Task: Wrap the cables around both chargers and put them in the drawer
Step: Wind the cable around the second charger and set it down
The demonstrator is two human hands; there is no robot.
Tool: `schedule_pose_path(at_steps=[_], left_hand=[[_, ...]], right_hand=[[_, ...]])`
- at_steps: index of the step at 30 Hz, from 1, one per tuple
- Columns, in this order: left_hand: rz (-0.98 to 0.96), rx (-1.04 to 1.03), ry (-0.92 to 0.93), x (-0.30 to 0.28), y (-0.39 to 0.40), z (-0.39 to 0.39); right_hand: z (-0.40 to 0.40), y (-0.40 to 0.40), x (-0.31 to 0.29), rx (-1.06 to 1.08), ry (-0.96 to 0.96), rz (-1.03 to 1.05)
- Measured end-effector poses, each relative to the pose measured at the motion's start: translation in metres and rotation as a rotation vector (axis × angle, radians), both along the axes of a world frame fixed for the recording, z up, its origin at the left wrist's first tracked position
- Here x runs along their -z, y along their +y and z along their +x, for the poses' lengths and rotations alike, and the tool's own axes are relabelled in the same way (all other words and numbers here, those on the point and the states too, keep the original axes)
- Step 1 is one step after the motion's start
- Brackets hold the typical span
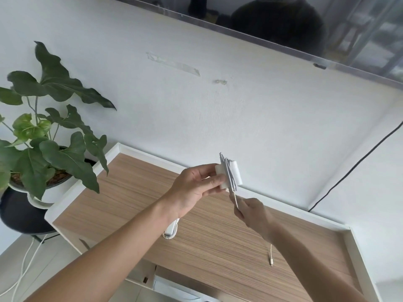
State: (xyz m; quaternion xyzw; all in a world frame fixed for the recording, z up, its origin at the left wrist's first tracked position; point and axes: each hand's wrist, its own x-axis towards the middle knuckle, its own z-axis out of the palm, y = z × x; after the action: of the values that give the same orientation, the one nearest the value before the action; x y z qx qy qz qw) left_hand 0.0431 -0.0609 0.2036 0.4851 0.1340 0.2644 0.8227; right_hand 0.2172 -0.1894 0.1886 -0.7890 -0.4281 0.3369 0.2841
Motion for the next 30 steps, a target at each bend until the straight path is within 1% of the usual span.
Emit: schedule_pose_path(at_steps=[4, 6, 8, 11, 15, 19, 21, 26, 30], left_hand=[[-0.011, -0.128, 0.057, 0.011, 0.010, 0.001], [-0.004, -0.158, 0.086, 0.014, 0.011, 0.002], [0.044, -0.168, 0.127, 0.019, 0.010, 0.004], [0.152, -0.174, 0.210, 0.021, 0.009, 0.008], [0.252, -0.188, 0.277, 0.018, 0.013, 0.011], [0.357, -0.156, 0.331, 0.013, 0.015, 0.009], [0.457, -0.149, 0.363, 0.012, 0.014, 0.007], [0.696, -0.092, 0.432, 0.008, 0.010, 0.005], [0.755, -0.063, 0.451, 0.004, 0.006, 0.005]], right_hand=[[-0.014, -0.016, -0.006, -0.102, -0.238, 0.196], [-0.017, -0.021, -0.010, -0.204, -0.369, 0.309], [-0.019, -0.022, -0.017, -0.310, -0.498, 0.386], [-0.019, -0.019, -0.033, -0.384, -0.636, 0.422], [-0.017, -0.015, -0.051, -0.452, -0.732, 0.410], [-0.017, -0.009, -0.071, -0.504, -0.787, 0.401], [-0.017, -0.004, -0.081, -0.507, -0.787, 0.392], [-0.014, 0.013, -0.108, -0.492, -0.690, 0.389], [-0.004, 0.027, -0.118, -0.411, -0.559, 0.348]])
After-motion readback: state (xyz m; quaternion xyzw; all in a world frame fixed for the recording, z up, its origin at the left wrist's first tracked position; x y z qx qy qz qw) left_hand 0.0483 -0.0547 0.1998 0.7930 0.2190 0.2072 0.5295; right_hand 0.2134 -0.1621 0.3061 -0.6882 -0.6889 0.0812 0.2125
